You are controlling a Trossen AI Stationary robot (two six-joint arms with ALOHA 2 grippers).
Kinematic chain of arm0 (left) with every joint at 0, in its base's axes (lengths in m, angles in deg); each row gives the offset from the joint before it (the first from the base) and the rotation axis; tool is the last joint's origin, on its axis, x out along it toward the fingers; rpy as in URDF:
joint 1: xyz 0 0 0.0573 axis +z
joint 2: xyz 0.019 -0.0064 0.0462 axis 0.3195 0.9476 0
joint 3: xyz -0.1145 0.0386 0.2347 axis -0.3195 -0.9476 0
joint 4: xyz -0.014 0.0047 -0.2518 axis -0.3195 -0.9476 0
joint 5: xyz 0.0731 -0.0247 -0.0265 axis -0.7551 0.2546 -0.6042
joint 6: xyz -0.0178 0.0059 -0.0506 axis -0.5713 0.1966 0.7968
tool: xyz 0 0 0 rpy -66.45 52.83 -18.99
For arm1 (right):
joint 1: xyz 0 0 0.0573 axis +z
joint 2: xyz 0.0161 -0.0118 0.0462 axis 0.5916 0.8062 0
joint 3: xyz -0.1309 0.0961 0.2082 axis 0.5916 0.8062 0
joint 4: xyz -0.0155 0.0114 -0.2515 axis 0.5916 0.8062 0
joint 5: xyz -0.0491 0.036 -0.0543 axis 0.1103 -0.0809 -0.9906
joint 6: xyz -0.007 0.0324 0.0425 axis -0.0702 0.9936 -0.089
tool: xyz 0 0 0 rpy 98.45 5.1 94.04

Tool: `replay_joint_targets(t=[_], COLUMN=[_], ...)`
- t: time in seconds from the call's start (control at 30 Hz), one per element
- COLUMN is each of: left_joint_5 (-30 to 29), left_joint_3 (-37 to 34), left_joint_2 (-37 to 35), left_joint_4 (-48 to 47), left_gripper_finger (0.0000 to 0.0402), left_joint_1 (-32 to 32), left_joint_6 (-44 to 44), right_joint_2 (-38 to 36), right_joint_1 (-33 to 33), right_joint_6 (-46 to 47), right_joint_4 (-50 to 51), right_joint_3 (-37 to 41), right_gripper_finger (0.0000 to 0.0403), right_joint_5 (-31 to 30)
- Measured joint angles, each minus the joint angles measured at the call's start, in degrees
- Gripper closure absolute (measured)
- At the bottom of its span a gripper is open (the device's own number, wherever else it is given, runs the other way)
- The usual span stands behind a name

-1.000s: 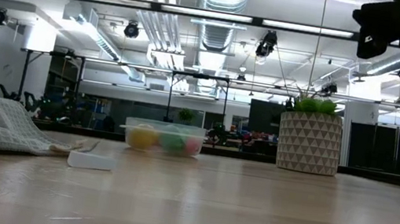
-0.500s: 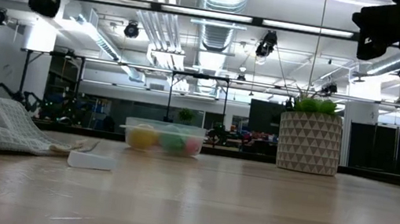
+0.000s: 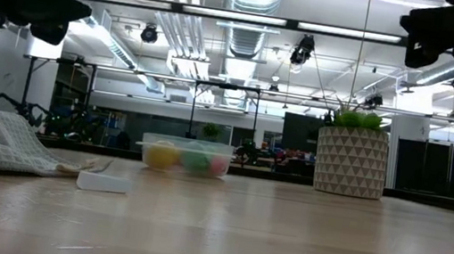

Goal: Pick and placing Produce into tupperware
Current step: Return to Home Position

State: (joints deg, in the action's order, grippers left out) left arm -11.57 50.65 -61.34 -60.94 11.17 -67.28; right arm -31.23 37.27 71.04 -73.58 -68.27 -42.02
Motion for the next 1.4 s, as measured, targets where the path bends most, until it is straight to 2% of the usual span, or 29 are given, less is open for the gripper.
replay_joint_targets(t=[0.3,0.63,1.4], left_joint_5=[-1.2,-1.4,-0.1], left_joint_3=[0.0,0.0,-0.2], left_joint_2=[0.0,0.2,0.7], left_joint_4=[0.1,0.1,0.0], left_gripper_finger=[0.0401,0.0401,0.0401], left_joint_1=[0.1,0.1,0.1], left_joint_6=[0.4,0.7,-0.9], right_joint_2=[-3.6,-11.4,-12.9], right_joint_1=[0.0,0.0,0.0], right_joint_6=[-0.8,4.3,6.2], right_joint_4=[1.7,3.4,2.1], right_joint_3=[1.7,6.7,11.6], right_gripper_finger=[0.0339,0.0339,0.034], right_joint_5=[0.4,0.5,-3.2])
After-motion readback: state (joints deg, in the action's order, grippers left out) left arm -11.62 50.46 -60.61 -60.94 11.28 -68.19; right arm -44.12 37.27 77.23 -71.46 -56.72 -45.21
